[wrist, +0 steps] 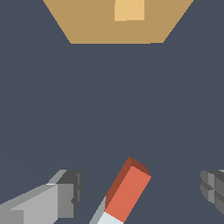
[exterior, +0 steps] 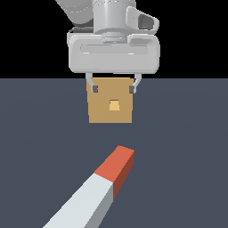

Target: Insert the peg into the horizontal hole in a box.

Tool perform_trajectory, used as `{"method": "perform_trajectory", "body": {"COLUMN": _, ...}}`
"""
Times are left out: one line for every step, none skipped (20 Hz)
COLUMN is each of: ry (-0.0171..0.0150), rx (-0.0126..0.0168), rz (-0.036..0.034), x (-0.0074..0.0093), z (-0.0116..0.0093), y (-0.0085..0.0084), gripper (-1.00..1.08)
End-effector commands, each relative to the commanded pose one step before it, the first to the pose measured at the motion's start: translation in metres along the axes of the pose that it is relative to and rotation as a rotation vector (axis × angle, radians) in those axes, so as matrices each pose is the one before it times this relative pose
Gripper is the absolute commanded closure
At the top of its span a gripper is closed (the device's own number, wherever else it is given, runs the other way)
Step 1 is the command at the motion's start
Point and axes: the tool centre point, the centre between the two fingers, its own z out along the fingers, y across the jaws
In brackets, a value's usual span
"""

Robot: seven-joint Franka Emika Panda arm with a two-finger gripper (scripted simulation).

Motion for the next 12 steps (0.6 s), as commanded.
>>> {"method": "perform_trajectory", "body": {"ry": 0.0, "rx": 0.0, "rz": 0.0, "x": -0.00001, "z": 0.00001, "y": 0.00001, "gripper": -0.92}}
{"method": "perform_trajectory", "body": {"ry": 0.00001, "rx": -0.00007, "rz": 0.00169, "x": -0.00059, "z": 0.00032, "y": 0.00003, "gripper": -0.92}}
{"method": "perform_trajectory", "body": {"ry": 0.00008, "rx": -0.00014, "rz": 0.0053, "x": -0.00193, "z": 0.00099, "y": 0.00009, "gripper": -0.92}}
{"method": "perform_trajectory", "body": {"ry": 0.00014, "rx": -0.00023, "rz": 0.00878, "x": -0.00319, "z": 0.00164, "y": 0.00014, "gripper": -0.92}}
{"method": "perform_trajectory", "body": {"ry": 0.0002, "rx": -0.00032, "rz": 0.01227, "x": -0.00446, "z": 0.0023, "y": 0.00018, "gripper": -0.92}}
{"method": "perform_trajectory", "body": {"ry": 0.00026, "rx": -0.00041, "rz": 0.01571, "x": -0.0057, "z": 0.00294, "y": 0.00023, "gripper": -0.92}}
{"method": "perform_trajectory", "body": {"ry": 0.00032, "rx": -0.0005, "rz": 0.01912, "x": -0.00694, "z": 0.00358, "y": 0.00026, "gripper": -0.92}}
{"method": "perform_trajectory", "body": {"ry": 0.00038, "rx": -0.00059, "rz": 0.02247, "x": -0.00816, "z": 0.00421, "y": 0.00029, "gripper": -0.92}}
{"method": "perform_trajectory", "body": {"ry": 0.00046, "rx": -0.00067, "rz": 0.02576, "x": -0.00935, "z": 0.00482, "y": 0.00031, "gripper": -0.92}}
{"method": "perform_trajectory", "body": {"ry": 0.00054, "rx": -0.00075, "rz": 0.02897, "x": -0.01051, "z": 0.00542, "y": 0.00033, "gripper": -0.92}}
{"method": "perform_trajectory", "body": {"ry": 0.00064, "rx": -0.00082, "rz": 0.03208, "x": -0.01163, "z": 0.00601, "y": 0.00033, "gripper": -0.92}}
{"method": "perform_trajectory", "body": {"ry": 0.00075, "rx": -0.00089, "rz": 0.03509, "x": -0.01271, "z": 0.00657, "y": 0.00033, "gripper": -0.92}}
